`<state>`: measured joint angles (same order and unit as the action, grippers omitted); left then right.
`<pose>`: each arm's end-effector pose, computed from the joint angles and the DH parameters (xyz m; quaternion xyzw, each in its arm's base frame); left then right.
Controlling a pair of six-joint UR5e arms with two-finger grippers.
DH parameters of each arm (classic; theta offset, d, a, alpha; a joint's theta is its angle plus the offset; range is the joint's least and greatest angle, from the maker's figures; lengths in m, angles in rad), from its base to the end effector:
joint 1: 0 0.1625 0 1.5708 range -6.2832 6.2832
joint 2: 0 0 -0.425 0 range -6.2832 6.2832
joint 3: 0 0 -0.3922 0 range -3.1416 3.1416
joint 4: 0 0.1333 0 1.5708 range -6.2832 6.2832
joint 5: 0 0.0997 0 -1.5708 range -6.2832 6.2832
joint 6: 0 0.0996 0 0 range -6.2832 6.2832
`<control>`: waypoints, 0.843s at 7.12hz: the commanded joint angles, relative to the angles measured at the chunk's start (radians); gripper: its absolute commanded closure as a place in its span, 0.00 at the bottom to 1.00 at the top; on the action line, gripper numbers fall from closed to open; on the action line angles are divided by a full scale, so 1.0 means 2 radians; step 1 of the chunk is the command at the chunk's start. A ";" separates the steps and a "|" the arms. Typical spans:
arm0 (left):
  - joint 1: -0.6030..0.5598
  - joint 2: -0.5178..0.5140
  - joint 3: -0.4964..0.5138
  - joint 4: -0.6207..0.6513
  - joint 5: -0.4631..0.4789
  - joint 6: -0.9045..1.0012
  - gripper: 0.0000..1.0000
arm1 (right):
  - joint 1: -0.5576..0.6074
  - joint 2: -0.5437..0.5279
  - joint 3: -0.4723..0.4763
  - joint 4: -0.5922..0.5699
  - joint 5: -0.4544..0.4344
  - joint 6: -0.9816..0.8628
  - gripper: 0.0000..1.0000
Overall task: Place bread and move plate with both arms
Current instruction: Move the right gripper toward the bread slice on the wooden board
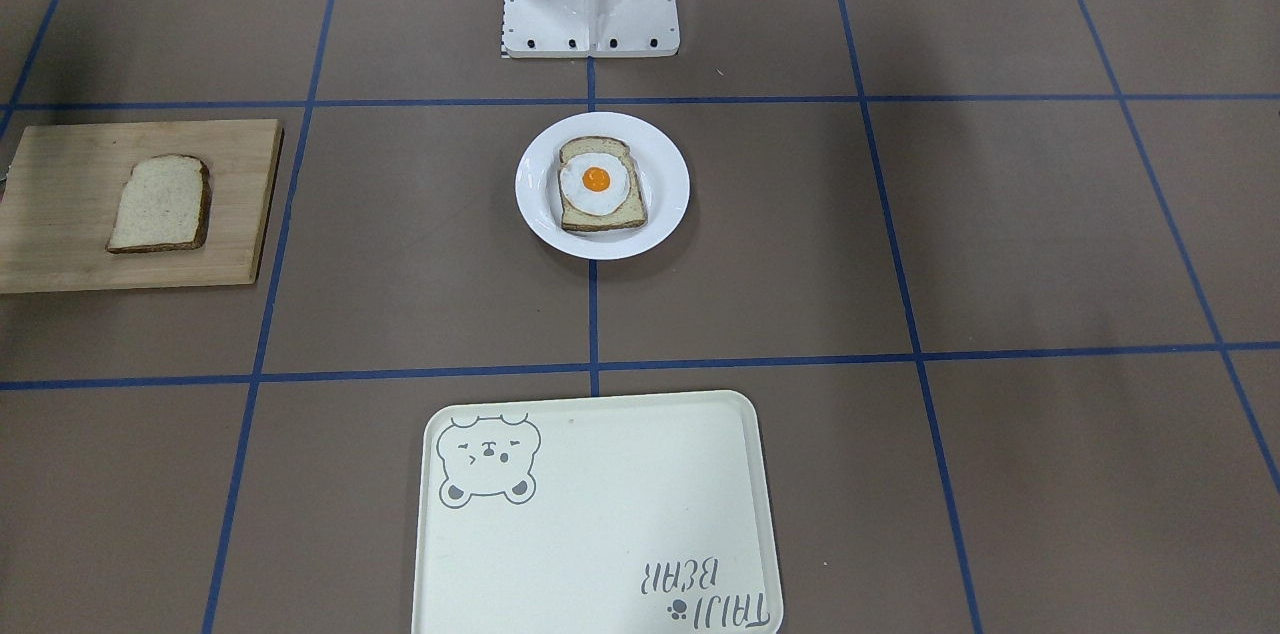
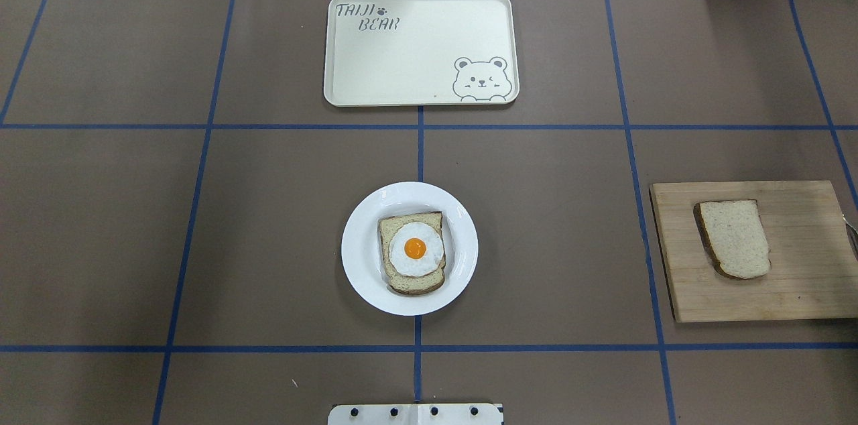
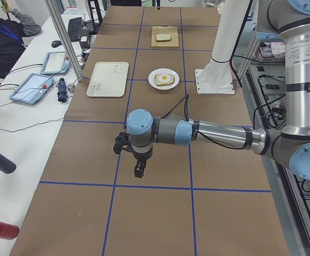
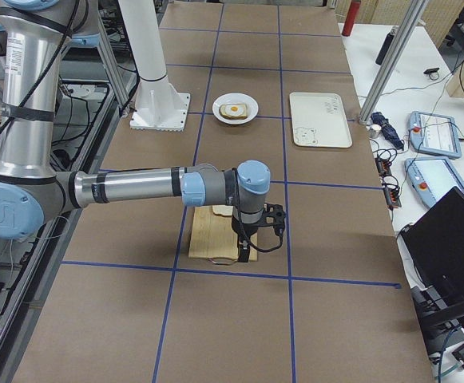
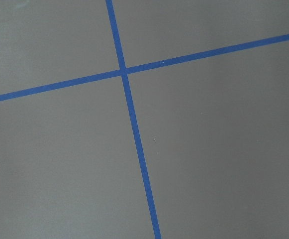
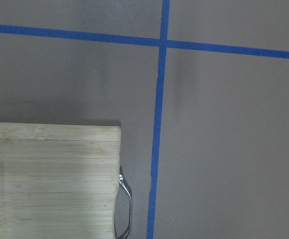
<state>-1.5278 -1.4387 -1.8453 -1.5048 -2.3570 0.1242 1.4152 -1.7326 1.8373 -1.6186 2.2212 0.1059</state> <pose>-0.0440 -0.4393 0.5907 0.0508 0.3810 0.0917 0.9186 0.0062 -0.4318 0.6144 -0.0149 -0.3202 -0.0326 0.9467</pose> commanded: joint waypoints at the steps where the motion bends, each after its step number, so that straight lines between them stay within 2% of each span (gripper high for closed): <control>1: 0.000 0.001 -0.002 0.000 0.000 0.001 0.02 | 0.000 0.000 -0.001 -0.001 0.000 0.000 0.00; 3: 0.000 -0.003 -0.009 0.000 0.000 -0.001 0.02 | 0.000 0.008 0.004 0.002 0.002 0.001 0.00; 5: 0.000 -0.015 -0.027 -0.002 0.000 -0.002 0.02 | 0.000 0.001 0.001 0.114 0.018 0.006 0.00; 6: -0.003 -0.035 -0.027 -0.002 -0.001 -0.002 0.02 | 0.000 0.000 -0.002 0.144 0.018 0.006 0.00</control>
<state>-1.5294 -1.4701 -1.8916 -1.5072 -2.3576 0.1214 1.4143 -1.7272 1.8393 -1.4331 2.2511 0.1145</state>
